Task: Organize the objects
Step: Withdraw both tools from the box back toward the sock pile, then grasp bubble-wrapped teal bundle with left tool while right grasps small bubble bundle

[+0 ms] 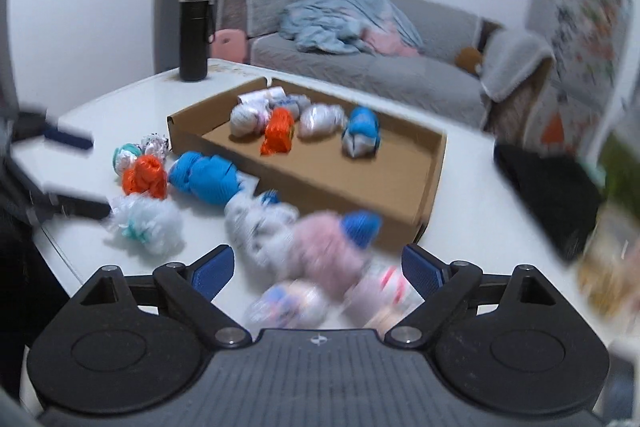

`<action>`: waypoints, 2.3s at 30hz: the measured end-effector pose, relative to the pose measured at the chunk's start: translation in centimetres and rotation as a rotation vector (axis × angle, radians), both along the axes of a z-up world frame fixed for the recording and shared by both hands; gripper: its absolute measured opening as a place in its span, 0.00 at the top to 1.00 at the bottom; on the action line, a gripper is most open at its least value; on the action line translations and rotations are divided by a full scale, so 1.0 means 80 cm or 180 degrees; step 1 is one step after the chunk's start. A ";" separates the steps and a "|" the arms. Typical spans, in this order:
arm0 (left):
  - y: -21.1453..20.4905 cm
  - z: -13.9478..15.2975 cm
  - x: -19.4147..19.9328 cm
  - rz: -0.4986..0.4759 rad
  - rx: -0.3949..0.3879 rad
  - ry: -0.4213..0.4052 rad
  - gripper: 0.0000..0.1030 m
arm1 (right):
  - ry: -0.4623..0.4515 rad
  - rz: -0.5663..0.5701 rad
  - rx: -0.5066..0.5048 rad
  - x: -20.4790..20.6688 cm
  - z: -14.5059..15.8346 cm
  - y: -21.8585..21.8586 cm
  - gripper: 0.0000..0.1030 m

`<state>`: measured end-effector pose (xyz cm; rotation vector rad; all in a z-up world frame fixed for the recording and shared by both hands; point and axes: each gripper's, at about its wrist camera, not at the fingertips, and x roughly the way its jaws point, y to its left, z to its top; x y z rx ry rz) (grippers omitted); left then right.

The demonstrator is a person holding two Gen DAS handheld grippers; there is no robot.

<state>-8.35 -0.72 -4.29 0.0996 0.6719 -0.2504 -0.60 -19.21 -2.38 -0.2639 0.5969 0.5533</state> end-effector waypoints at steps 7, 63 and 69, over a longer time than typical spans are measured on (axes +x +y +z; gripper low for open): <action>-0.013 -0.036 0.007 0.0035 -0.0105 0.0206 0.01 | 0.0278 -0.0222 0.0192 -0.011 -0.049 0.016 0.14; -0.083 0.110 0.146 -0.0602 0.0065 -0.0322 0.33 | -0.0454 0.0148 0.0215 0.065 0.083 -0.001 0.52; -0.121 0.112 0.253 -0.0504 -0.0131 -0.0114 0.33 | -0.0524 0.0263 -0.0068 0.152 0.077 0.018 0.52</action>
